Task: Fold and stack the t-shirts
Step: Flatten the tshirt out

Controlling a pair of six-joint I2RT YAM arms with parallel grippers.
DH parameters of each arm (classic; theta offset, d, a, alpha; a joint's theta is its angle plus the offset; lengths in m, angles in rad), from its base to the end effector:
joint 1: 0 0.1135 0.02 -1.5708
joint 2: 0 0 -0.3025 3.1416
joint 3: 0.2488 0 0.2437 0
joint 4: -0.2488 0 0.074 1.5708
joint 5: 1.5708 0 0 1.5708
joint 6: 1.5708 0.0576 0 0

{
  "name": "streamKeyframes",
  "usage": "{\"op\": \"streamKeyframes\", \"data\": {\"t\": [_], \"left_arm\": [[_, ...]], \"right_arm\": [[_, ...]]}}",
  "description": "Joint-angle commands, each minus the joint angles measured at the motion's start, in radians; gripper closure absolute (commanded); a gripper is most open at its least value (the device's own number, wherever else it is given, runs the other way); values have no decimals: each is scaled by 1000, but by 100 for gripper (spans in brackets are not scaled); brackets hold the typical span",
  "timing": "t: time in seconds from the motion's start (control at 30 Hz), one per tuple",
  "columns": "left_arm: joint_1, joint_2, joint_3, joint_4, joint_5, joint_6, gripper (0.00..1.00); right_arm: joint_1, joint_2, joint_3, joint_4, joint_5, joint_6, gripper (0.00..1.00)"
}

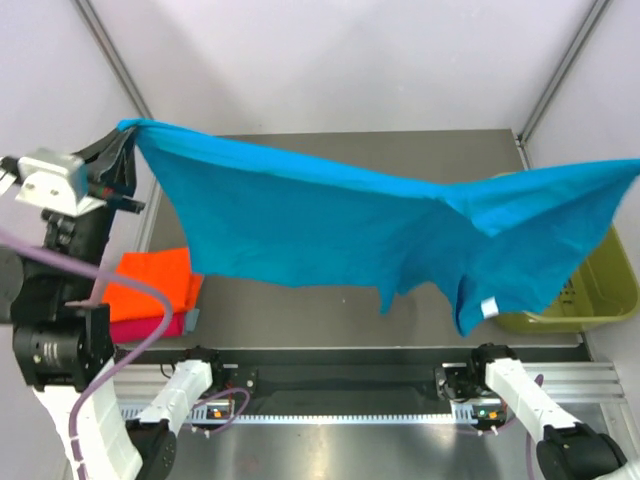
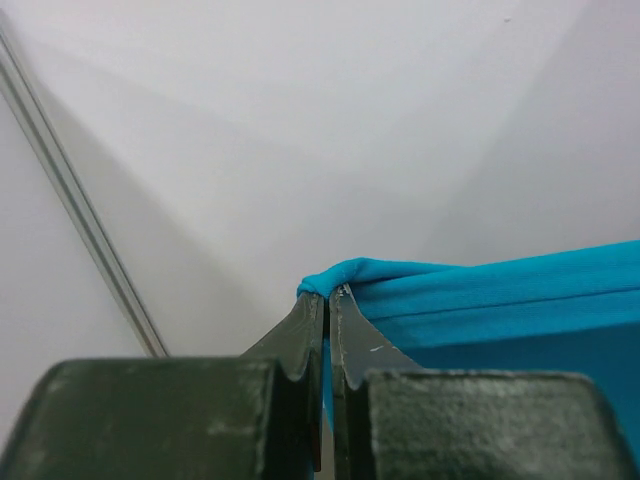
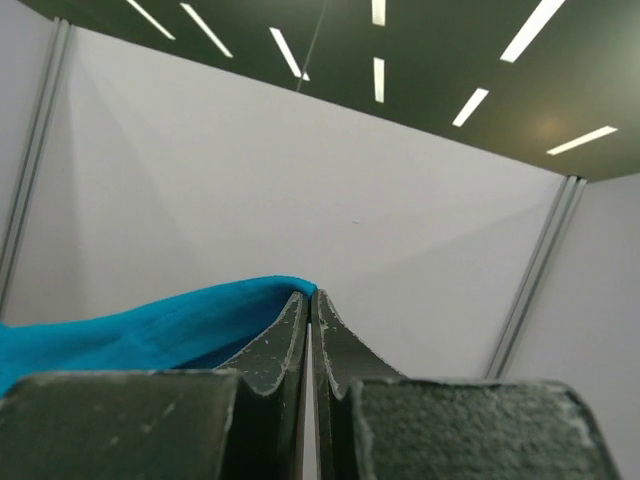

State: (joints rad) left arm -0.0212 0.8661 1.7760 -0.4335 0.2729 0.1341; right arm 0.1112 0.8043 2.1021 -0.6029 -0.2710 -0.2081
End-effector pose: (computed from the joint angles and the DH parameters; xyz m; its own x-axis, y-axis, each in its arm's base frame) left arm 0.0364 -0.0163 0.6266 0.4891 0.1184 -0.8641 0.1962 0.9504 0.2413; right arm -0.0856 0.0060 0.6580 0.6869 -0.1236 -0.7161 -0.1731 0.9293 -0.3264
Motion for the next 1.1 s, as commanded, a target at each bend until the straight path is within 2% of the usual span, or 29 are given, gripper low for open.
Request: {"op": "streamKeyframes", "data": {"t": [0.0, 0.07, 0.2, 0.4, 0.5, 0.7, 0.87, 0.97, 1.07], "left_arm": [[9, 24, 7, -10, -32, 4, 100], [9, 39, -16, -1, -43, -7, 100], [9, 76, -127, 27, -41, -4, 100], [9, 190, -307, 68, 32, 16, 100], [7, 275, -401, 120, 72, 24, 100], [4, 506, -539, 261, 109, 85, 100], [4, 741, -482, 288, 127, 128, 100], [4, 901, -341, 218, 104, 122, 100], [4, 1030, -163, 158, 95, 101, 100]], "right_arm": [[-13, 22, -6, 3, 46, -31, 100], [-11, 16, -56, 43, 33, -51, 100], [-12, 1, -281, 136, -7, -47, 100], [-13, 76, -554, 264, -71, -51, 100], [-11, 157, -672, 342, -97, -70, 100], [-12, 450, -754, 426, -113, -122, 100], [-13, 797, -668, 399, -103, -186, 100], [-18, 1027, -478, 327, -62, -165, 100], [-19, 1267, -204, 201, -24, -154, 100]]}}
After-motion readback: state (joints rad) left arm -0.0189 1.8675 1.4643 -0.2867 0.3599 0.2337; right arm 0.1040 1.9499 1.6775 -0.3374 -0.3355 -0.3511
